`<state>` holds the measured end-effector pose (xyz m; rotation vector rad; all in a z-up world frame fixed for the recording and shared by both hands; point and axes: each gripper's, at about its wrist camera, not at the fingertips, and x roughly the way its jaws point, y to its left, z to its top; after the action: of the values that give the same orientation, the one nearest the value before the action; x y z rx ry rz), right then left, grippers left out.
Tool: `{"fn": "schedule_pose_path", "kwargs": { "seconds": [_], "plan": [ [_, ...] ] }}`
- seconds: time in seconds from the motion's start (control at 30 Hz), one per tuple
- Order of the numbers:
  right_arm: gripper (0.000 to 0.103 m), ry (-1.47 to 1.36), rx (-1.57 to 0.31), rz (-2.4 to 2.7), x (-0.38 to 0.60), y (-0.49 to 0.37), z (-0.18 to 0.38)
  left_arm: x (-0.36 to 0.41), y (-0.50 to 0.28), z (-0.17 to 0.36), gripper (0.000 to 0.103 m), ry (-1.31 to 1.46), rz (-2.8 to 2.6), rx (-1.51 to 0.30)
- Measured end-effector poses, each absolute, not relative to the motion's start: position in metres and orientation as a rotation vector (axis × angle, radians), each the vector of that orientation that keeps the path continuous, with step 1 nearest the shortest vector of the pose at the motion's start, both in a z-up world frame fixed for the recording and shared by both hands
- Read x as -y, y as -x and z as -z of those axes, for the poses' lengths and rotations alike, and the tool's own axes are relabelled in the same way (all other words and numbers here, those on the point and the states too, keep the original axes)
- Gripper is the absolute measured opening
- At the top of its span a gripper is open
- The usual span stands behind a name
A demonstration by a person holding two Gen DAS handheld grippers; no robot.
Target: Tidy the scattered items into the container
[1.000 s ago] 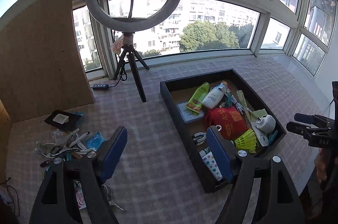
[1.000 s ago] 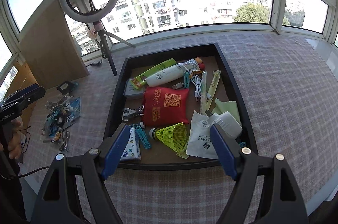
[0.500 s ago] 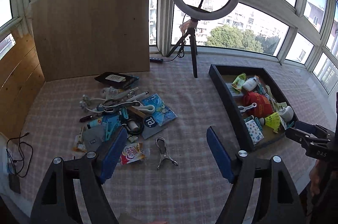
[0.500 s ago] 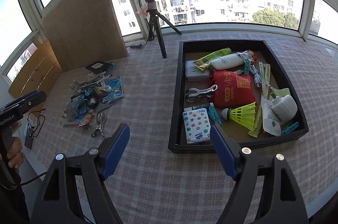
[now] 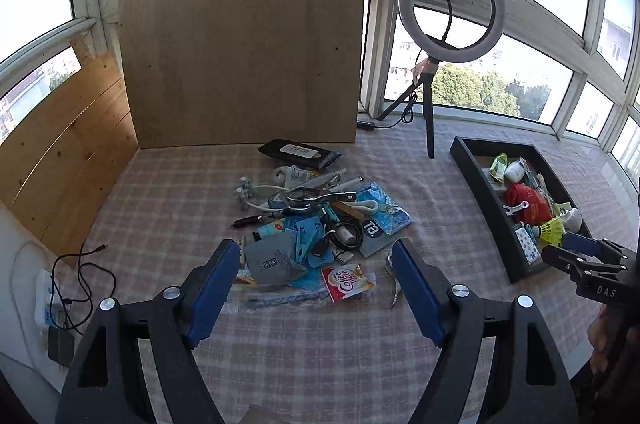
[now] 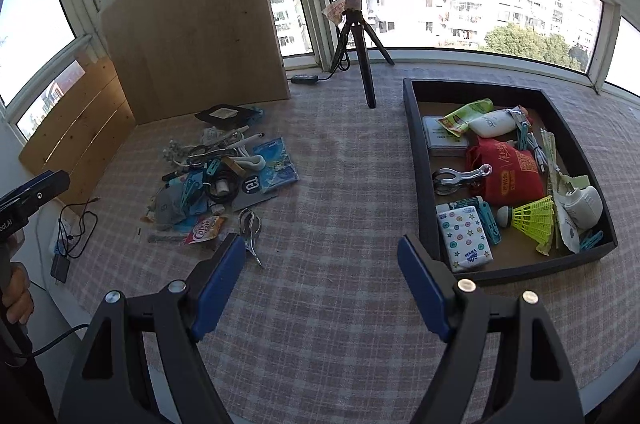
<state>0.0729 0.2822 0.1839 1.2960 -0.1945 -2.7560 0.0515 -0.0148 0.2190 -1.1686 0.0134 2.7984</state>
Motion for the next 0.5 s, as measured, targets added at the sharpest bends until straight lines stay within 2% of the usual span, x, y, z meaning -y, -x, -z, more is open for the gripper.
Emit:
{"fn": "schedule_pose_path", "kwargs": {
  "seconds": [0.23,0.5],
  "plan": [
    [0.078,-1.277,0.138,2.772,-0.277,-0.062,-0.190,0.023,-0.045,-0.220,0.077,1.141,-2.829,0.020],
    [0.078,-1.296,0.194,2.769,-0.289,-0.045,-0.183,0.016,-0.034,-0.219,0.077,1.145,-2.834,-0.007]
  ]
}}
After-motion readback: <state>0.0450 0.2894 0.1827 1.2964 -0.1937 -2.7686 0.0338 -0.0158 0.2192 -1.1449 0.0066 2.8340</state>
